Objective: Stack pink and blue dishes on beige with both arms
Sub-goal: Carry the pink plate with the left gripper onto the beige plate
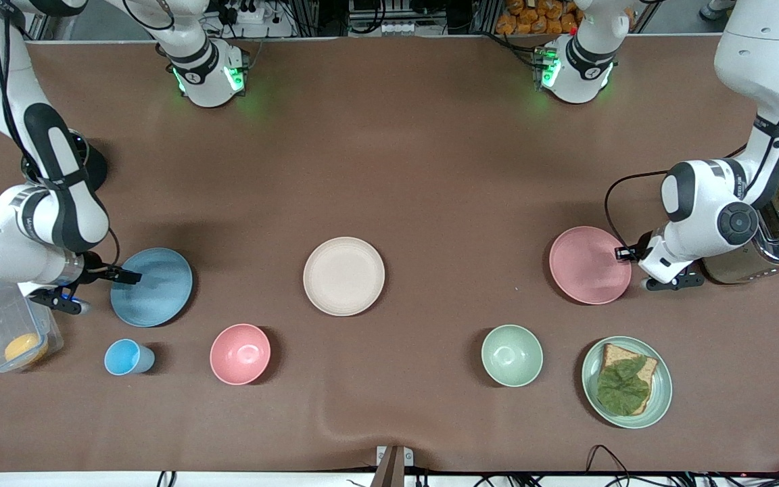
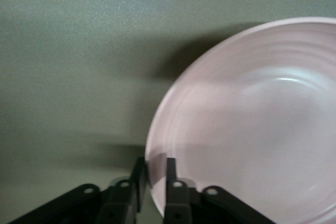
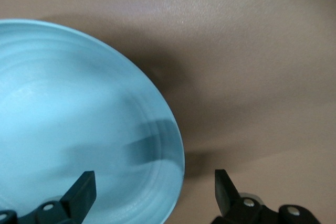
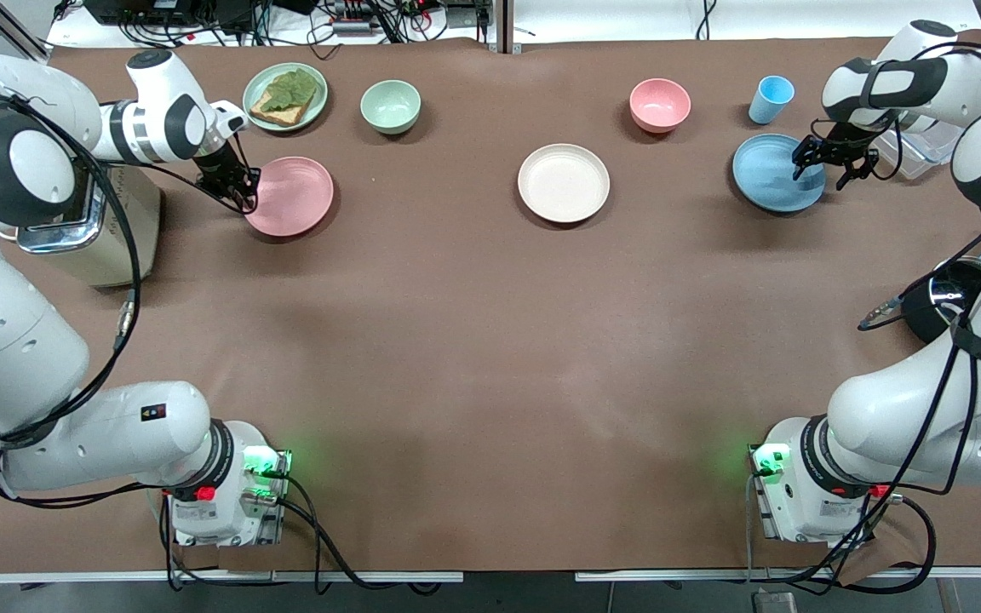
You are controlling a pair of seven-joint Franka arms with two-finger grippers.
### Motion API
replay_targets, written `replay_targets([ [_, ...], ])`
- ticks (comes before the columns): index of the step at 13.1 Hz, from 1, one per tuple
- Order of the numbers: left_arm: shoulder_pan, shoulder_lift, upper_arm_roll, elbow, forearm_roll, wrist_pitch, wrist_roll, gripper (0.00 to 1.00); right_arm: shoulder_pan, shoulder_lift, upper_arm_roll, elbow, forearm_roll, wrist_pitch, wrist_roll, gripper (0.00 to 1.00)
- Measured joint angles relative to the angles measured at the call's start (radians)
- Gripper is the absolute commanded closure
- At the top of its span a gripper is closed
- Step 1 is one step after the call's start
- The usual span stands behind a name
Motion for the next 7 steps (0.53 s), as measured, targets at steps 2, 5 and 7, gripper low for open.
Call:
replay_targets([
  [2,0.0,-0.005,-0.003,0.006,0.0,-0.002,0.001,1.0,0.0,0.008,0.0,-0.003,0.0,0.007,0.0,0.0],
  [5,0.002,-0.013,-0.015,0.012,0.0,-0.015,0.003,1.0,0.0,0.013,0.001,-0.003,0.0,0.025,-0.034,0.0],
  [7,0.005,-0.052,-0.068,0.025,-0.009,-0.054,0.002,1.0,-0.001,0.013,-0.001,-0.004,0.0,0.037,-0.107,0.0],
])
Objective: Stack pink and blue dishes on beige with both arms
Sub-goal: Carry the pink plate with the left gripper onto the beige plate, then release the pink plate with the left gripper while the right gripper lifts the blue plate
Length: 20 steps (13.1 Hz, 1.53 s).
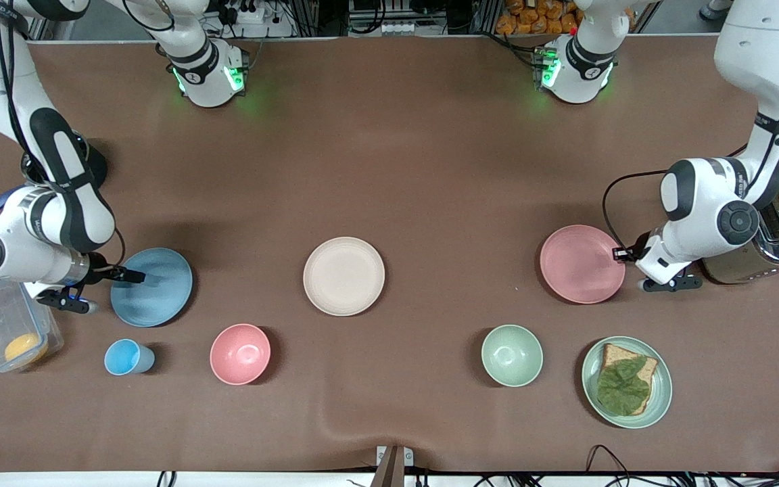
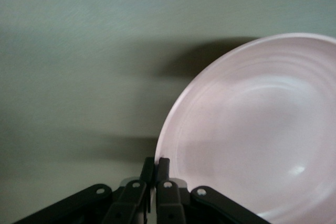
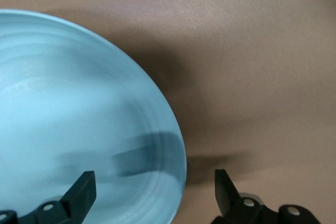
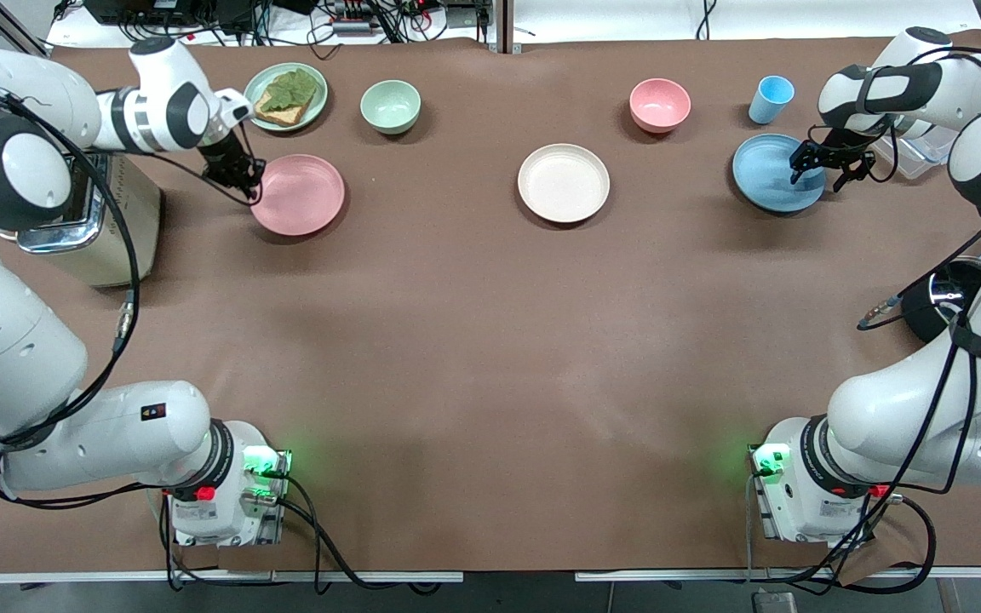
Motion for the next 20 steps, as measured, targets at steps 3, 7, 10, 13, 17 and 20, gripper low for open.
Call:
replay_targets([
  [3,-0.005,-0.089,-0.15,0.021,-0.079,-0.082,-0.084,1.0,-0.002,0.004,-0.002,0.0,0.0,0.012,-0.09,0.0],
  [7,-0.087,-0.091,-0.348,0.084,-0.09,-0.105,-0.483,1.0,-0.006,0.018,-0.004,-0.001,0.0,0.023,-0.112,0.91],
  [10,-0.27,-0.006,-0.354,0.19,-0.09,-0.101,-0.774,1.0,-0.006,0.02,-0.004,0.0,0.0,0.025,-0.113,1.0],
  [13,-0.419,0.141,-0.349,0.344,0.005,-0.092,-1.043,1.0,-0.007,0.015,-0.004,0.003,0.0,0.024,-0.114,1.0],
  [17,-0.557,0.326,-0.304,0.526,0.1,-0.064,-1.239,1.0,-0.007,0.01,-0.005,0.008,0.0,0.02,-0.115,1.0],
  [20,-0.669,0.4,-0.202,0.58,0.1,0.032,-1.28,1.0,-0.007,0.005,-0.002,0.021,0.0,-0.004,-0.119,1.0],
])
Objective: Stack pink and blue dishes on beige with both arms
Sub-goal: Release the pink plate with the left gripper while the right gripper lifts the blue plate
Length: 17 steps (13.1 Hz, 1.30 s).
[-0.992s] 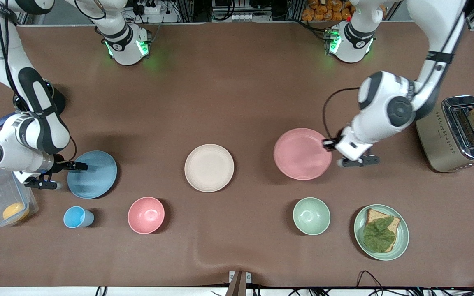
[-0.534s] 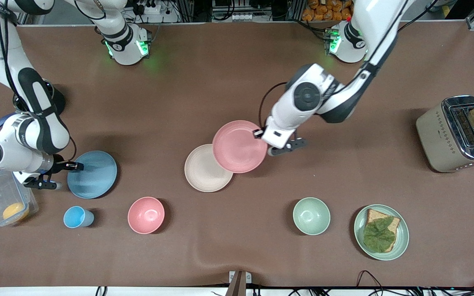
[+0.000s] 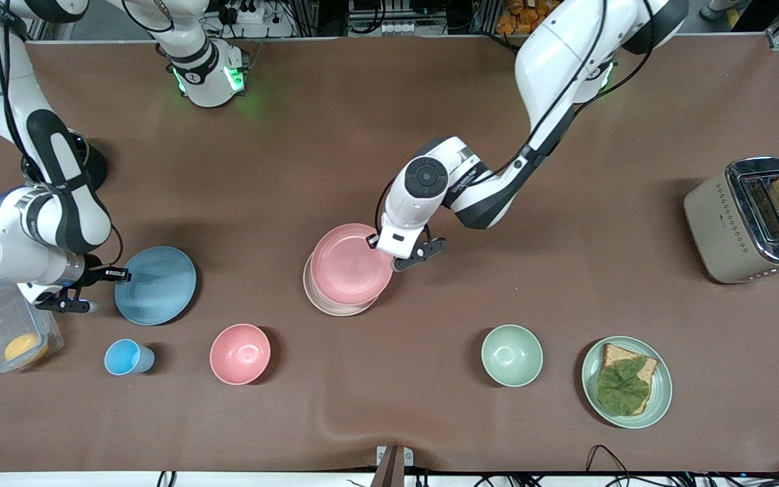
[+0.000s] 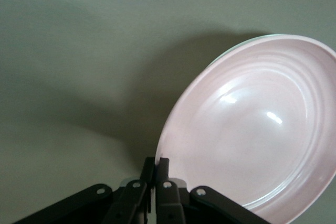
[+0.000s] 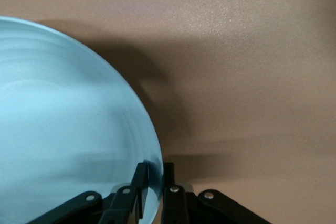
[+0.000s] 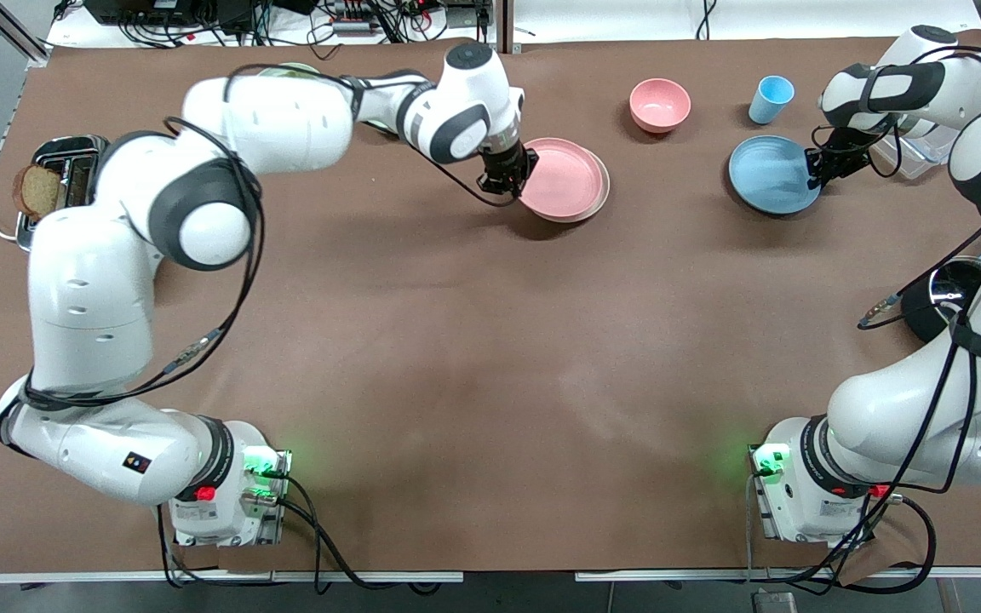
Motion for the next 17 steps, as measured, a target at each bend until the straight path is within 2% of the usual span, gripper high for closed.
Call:
replay_targets([
  [5,-0.038,0.033,0.024,0.017,0.0,0.075,-0.03,1.0,0.002,-0.049,0.007,0.016,0.0,-0.041,-0.044,1.0],
  [6,-0.038,0.035,0.025,0.019,0.0,0.08,-0.03,0.68,0.002,-0.057,0.008,0.017,0.0,-0.053,-0.045,1.0],
  [7,-0.038,0.038,0.026,0.02,0.0,0.082,-0.03,0.25,0.002,-0.066,0.01,0.02,0.0,-0.074,-0.045,1.0],
  [8,-0.038,0.041,0.026,0.022,0.0,0.083,-0.03,0.0,0.003,-0.075,0.012,0.028,0.001,-0.109,-0.045,1.0],
  [10,-0.039,0.044,0.026,0.025,0.0,0.086,-0.03,0.0,0.008,-0.092,0.02,0.055,0.032,-0.196,-0.044,1.0],
  [14,-0.026,0.026,0.028,0.074,0.0,0.092,-0.031,0.0,0.02,-0.125,0.04,0.078,0.201,-0.337,-0.044,1.0],
  [15,-0.006,-0.005,0.03,0.086,0.0,0.064,-0.03,0.0,0.025,-0.128,0.042,0.081,0.261,-0.365,-0.044,1.0],
  [17,0.066,-0.103,0.028,0.099,0.008,-0.13,0.049,0.0,0.047,-0.128,0.043,0.084,0.386,-0.4,-0.044,1.0],
])
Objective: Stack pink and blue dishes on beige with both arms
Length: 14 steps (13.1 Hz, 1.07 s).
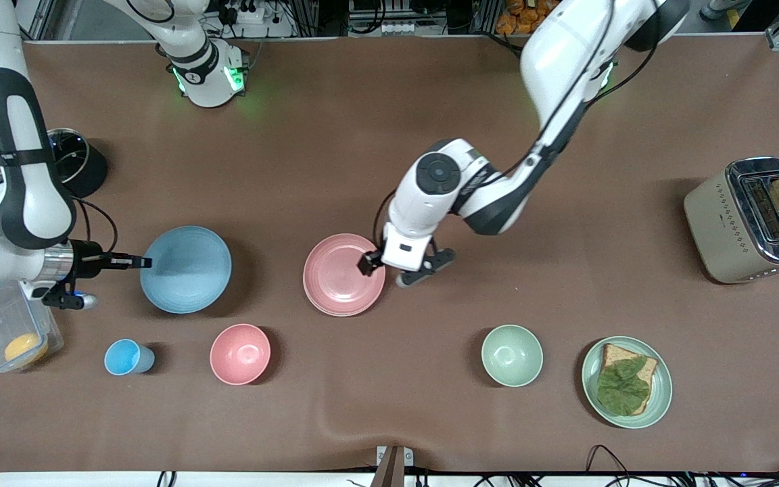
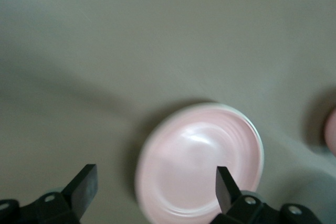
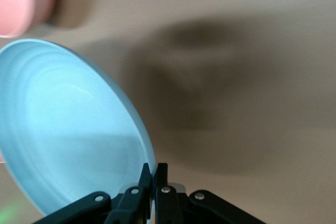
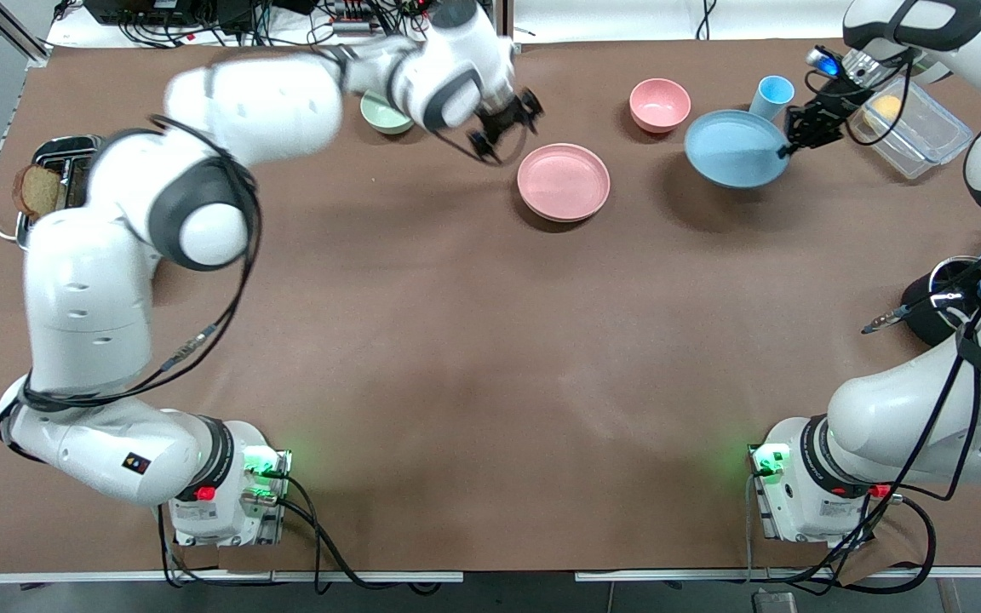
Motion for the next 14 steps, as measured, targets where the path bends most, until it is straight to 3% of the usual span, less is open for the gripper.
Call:
replay_targets([
  [2,0.071,-0.114,0.001,0.0,0.0,-0.201,0.145,0.0,0.053,0.0,0.002,0.003,0.056,-0.004,0.022,1.0],
  [6,0.191,-0.302,0.001,-0.008,0.001,-0.517,0.327,0.0,0.21,0.0,0.006,0.011,0.069,0.043,0.153,1.0],
  [10,0.337,-0.451,0.0,-0.029,-0.077,-0.661,0.563,0.0,0.374,0.006,0.007,0.008,0.069,0.165,0.38,1.0],
  [14,0.487,-0.546,0.0,-0.079,-0.138,-0.712,0.801,0.0,0.423,0.029,0.006,0.001,0.069,0.219,0.447,1.0],
])
